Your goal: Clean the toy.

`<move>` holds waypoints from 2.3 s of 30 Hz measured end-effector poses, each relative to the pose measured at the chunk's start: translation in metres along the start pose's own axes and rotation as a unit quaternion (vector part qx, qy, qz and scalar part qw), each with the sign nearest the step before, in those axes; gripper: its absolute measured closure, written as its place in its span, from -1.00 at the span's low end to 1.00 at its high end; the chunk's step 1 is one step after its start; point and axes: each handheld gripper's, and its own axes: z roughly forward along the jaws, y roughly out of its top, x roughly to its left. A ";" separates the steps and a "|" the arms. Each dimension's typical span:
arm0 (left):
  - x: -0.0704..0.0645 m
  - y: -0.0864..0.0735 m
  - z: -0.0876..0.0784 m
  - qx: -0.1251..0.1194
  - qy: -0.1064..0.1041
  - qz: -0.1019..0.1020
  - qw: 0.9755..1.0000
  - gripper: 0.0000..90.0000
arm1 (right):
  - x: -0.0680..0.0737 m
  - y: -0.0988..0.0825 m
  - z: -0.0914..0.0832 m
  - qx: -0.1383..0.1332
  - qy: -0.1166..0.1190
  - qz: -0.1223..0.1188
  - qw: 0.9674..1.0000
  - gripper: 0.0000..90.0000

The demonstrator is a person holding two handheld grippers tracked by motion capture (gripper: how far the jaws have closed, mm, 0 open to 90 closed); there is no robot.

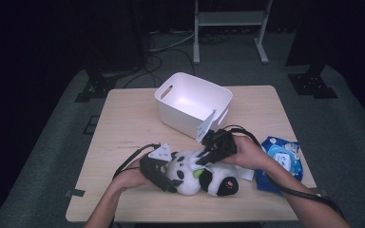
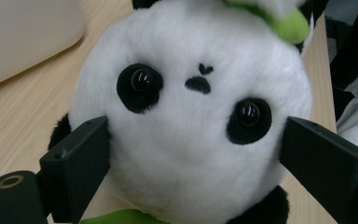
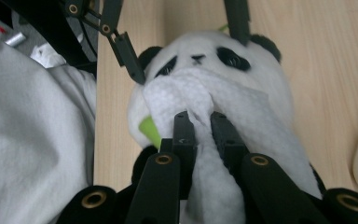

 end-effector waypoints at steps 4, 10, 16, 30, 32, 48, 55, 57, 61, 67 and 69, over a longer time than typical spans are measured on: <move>-0.001 0.001 0.001 -0.002 0.001 0.001 1.000 -0.80 | 0.006 0.016 0.013 0.003 0.017 -0.014 1.000 0.80; 0.000 0.000 0.000 -0.005 0.000 0.001 1.000 -0.80 | 0.011 0.029 0.024 0.005 0.026 -0.027 0.999 0.80; 0.002 -0.006 -0.005 -0.010 0.002 -0.007 1.000 -0.82 | 0.013 0.028 0.032 0.015 0.029 -0.031 0.999 0.80; 0.004 -0.023 -0.002 -0.019 -0.022 -0.030 0.999 -0.85 | 0.023 0.053 0.052 0.039 0.028 -0.065 0.997 0.80; 0.004 -0.024 -0.003 -0.014 -0.023 -0.028 0.999 -0.85 | 0.025 0.054 0.057 0.049 0.032 -0.070 0.996 0.80; 0.000 -0.024 0.000 -0.010 -0.021 -0.020 1.000 -0.85 | 0.001 0.038 0.030 0.013 -0.003 -0.022 1.000 0.79; -0.001 -0.021 0.001 -0.008 -0.019 -0.013 1.000 -0.85 | -0.022 0.030 0.028 0.009 -0.019 0.012 1.000 0.79; -0.001 -0.020 0.001 -0.008 -0.019 -0.012 1.000 -0.85 | -0.024 0.031 0.031 0.012 -0.022 0.015 1.000 0.79; 0.000 -0.021 0.001 -0.004 -0.018 -0.012 1.000 -0.85 | -0.028 0.036 0.040 0.024 -0.029 0.023 0.999 0.78; 0.000 -0.020 -0.001 -0.007 -0.023 -0.019 1.000 -0.85 | -0.026 0.024 0.028 0.016 -0.025 0.031 0.999 0.78; 0.001 -0.019 -0.002 -0.009 -0.023 -0.021 0.999 -0.85 | -0.024 0.018 0.022 0.012 -0.021 0.033 0.999 0.78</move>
